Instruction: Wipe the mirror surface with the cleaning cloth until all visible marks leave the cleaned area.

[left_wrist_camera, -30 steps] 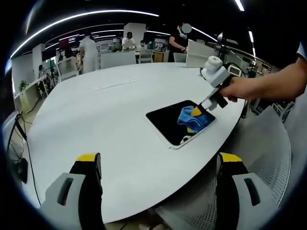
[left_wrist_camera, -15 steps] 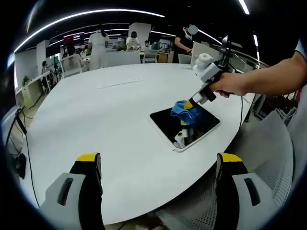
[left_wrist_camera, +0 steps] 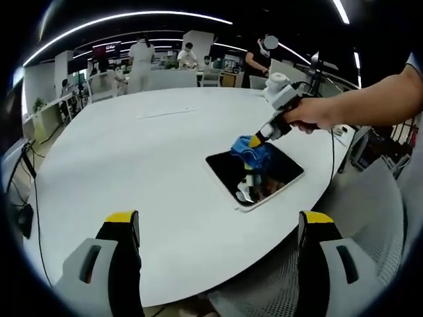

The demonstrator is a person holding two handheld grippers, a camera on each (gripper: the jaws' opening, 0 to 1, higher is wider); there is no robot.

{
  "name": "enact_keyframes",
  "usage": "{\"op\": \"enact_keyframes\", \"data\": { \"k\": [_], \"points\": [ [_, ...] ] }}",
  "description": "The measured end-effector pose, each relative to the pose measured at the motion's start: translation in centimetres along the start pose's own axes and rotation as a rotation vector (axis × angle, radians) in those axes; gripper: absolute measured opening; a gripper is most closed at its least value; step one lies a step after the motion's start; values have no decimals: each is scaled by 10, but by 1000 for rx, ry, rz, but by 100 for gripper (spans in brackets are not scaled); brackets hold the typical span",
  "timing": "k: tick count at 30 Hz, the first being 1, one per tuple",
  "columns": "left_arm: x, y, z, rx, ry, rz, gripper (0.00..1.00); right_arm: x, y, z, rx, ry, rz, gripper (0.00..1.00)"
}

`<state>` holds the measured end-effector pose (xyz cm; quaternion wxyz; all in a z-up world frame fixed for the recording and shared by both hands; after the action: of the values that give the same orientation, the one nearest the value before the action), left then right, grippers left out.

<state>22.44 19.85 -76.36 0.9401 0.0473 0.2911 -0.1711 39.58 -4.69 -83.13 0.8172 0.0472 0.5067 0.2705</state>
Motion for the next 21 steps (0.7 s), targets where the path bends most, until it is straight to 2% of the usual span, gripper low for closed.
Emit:
{"op": "enact_keyframes", "data": {
  "k": [4,8,21],
  "points": [
    [0,1,1,14,2,-2,99,1,-2,0,8,0,9,0],
    [-1,1,7,20,-30,-6,99,-3,-7,-1,16,-9,-4,0],
    [0,-3,5,35,-6,-12,99,-11,-24,-4,14,-14,-29,0]
  ]
}}
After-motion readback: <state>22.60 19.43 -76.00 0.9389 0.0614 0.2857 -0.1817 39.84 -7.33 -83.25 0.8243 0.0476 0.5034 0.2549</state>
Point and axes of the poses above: the point that each gripper's makers call its tool centre point, and the gripper's own axes: x roughly forward along the fingers, y roughly to its left, z roughly out of its top, the point moved 4 cm from there along -x, roughly backward along the fingers, and after that the axes turned 12 degrees about z, right-handed, at the moved point
